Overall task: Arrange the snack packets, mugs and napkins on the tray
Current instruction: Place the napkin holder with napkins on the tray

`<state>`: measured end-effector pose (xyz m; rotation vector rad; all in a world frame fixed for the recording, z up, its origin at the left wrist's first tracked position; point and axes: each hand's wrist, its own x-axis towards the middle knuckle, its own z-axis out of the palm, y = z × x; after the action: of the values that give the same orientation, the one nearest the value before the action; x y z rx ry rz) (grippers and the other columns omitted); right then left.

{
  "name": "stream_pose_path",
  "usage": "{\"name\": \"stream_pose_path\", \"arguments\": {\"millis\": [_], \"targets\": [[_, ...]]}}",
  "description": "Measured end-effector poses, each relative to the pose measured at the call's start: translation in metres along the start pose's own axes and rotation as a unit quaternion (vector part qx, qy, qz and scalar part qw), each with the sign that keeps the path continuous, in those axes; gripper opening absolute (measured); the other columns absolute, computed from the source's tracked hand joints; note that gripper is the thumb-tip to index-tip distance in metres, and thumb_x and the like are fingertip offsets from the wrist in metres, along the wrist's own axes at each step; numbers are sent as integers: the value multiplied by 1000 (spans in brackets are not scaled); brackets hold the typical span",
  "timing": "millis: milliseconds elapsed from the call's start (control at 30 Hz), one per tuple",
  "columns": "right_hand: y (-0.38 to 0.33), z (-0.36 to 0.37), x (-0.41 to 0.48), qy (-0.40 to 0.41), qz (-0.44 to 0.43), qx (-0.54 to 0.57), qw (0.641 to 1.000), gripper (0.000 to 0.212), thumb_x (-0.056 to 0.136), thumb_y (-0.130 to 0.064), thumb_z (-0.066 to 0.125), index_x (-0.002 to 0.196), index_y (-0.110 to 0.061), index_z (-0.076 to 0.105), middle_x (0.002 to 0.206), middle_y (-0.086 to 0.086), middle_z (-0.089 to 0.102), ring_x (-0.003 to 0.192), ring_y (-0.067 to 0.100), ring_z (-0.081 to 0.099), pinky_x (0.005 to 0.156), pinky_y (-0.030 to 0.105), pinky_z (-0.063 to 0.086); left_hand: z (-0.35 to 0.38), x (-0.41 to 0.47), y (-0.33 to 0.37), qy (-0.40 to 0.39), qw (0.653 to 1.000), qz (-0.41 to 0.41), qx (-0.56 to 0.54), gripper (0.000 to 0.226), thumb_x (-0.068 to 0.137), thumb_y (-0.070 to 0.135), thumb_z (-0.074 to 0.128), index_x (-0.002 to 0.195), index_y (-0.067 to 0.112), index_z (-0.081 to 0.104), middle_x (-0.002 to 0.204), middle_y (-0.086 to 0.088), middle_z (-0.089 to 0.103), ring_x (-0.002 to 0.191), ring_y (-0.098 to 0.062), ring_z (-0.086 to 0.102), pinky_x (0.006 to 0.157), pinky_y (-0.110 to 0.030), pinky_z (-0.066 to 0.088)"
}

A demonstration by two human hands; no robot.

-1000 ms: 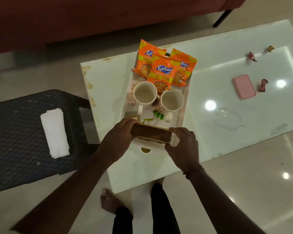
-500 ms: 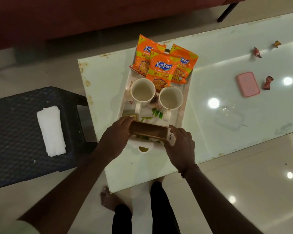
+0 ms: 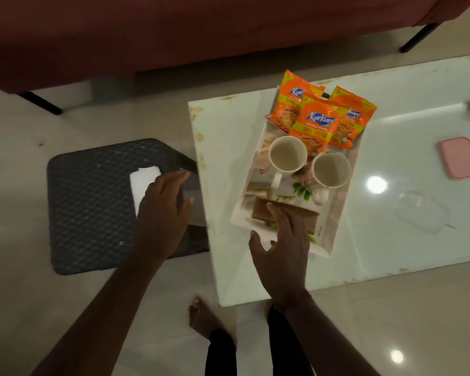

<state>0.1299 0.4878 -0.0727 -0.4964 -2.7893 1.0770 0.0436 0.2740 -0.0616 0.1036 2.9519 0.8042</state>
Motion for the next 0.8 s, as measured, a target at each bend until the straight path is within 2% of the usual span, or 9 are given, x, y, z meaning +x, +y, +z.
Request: {"name": "stream_pose_path", "arguments": {"millis": [67,167,233,333,400,500,567,700,800], "targets": [[-26,21,-6,-31,-16,9,999,59,76,-29,74,131,-23,53,126,-3,55,120,18,50,100,35,44,-15,-5,-23,35,999,-31,-13,47,90,21,63,134,12,50,135,-9,53,119,-26,54,101,-45,46],[-62,52,-12,-99,-12,18,995,60,80,-40,69,135,-26,50,128,-5,57,121,15,50,101,31,39,-30,-8,-50,73,992,-98,-19,45,90,25,62,133,20,49,132,-5,55,118,-22,54,99,-39,47],[-84,73,-18,-136,1,27,990,60,81,-47,67,135,-29,49,130,-7,57,121,14,50,101,31,38,-36,-7,-65,84,984,-153,-29,45,90,31,61,132,23,48,130,-5,56,117,-21,54,97,-43,49],[-108,99,-26,-169,11,40,985,59,82,-52,68,134,-29,51,132,-7,58,121,15,52,102,31,37,-40,-1,-81,82,968,-224,-70,48,91,33,60,135,19,47,132,-9,56,117,-26,56,98,-47,50],[-118,115,-30,-186,19,47,981,57,83,-54,66,132,-28,53,131,-6,58,121,16,52,103,34,40,-41,6,-92,76,964,-244,-77,48,92,33,59,135,15,48,134,-10,56,117,-26,57,99,-42,49],[-129,135,-34,-193,50,45,979,50,84,-53,65,125,-26,58,126,-5,60,117,17,53,99,42,46,-39,19,-102,54,961,-260,-82,45,91,35,60,130,13,53,126,-8,62,102,-17,59,83,-23,48],[-135,148,-37,-182,92,41,978,47,83,-53,66,121,-25,61,122,-5,62,114,17,55,98,44,47,-34,27,-108,23,957,-276,-84,46,90,36,62,129,13,54,122,-9,65,99,-18,61,81,-26,49],[-143,170,-40,-149,242,58,957,39,81,-53,69,109,-26,63,107,-8,64,103,16,60,99,47,46,-23,38,-116,-25,957,-273,-90,51,87,36,67,130,11,52,119,-10,66,94,-18,62,82,-34,55],[-144,183,-40,-126,268,41,954,32,81,-52,70,101,-27,66,100,-10,65,98,13,61,101,48,45,-18,45,-119,-25,961,-261,-90,58,82,33,73,132,11,50,121,-10,64,98,-21,62,82,-30,51]]}}
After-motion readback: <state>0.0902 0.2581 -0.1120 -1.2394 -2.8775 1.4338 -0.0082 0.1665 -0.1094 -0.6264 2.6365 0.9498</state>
